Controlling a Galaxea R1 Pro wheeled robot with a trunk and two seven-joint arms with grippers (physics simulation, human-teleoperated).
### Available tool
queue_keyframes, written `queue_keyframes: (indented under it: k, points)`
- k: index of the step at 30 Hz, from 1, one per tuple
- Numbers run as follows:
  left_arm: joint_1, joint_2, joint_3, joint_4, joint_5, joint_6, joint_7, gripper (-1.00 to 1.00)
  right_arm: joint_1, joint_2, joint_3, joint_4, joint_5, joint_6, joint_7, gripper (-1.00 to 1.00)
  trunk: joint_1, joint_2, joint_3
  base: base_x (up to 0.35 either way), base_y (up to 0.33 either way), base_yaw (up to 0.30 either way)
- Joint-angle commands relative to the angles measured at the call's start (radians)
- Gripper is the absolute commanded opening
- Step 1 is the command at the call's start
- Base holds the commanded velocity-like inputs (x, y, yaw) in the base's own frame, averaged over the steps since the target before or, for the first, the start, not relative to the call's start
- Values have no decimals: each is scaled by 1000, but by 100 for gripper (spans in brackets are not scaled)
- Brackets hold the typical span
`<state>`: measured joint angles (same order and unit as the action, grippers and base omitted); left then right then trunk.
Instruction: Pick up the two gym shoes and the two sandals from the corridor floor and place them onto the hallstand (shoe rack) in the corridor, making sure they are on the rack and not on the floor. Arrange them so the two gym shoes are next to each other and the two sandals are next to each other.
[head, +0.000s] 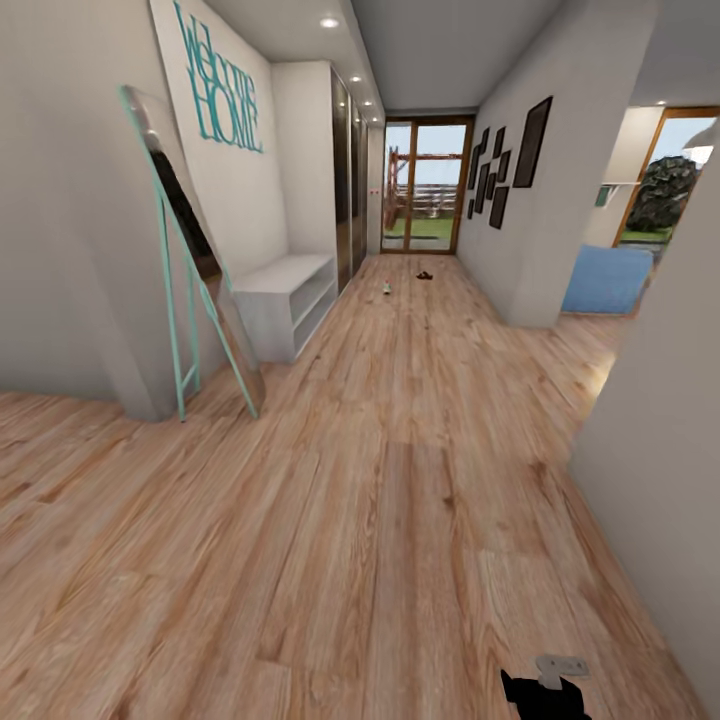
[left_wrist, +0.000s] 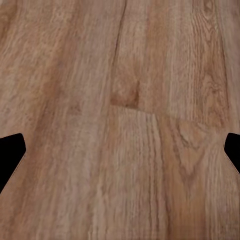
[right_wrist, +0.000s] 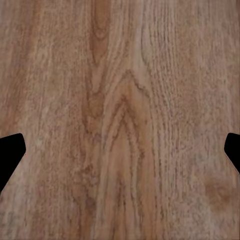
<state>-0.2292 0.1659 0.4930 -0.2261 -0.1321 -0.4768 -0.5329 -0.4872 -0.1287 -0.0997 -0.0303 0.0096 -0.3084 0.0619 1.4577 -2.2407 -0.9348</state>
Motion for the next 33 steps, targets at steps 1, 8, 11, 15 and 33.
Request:
queue_keyframes:
  k: [1, 8, 11, 15, 33]
  points:
    - [-1, 0, 9, 1, -11, -5, -3, 100, -1, 0, -8, 1, 1, -3, 6, 100, 0, 0, -1, 336, 0, 0]
    - [-1, 0, 9, 2, -11, -5, -3, 100, -1, -1, -9, 0, -2, -4, 6, 100, 0, 0, -1, 336, 0, 0]
    - [-1, 0, 9, 2, -11, -5, -3, 100, -1, -2, -9, -1, -2, -4, 6, 100, 0, 0, -1, 336, 0, 0]
    - [-1, 0, 9, 2, -11, -5, -3, 100, -1, -2, -9, -1, -2, -4, 6, 100, 0, 0, -1, 336, 0, -2]
    - [-1, 0, 9, 2, -11, -5, -3, 100, -1, 0, -9, 0, 0, -5, 6, 100, 0, 0, -1, 336, 0, -126]
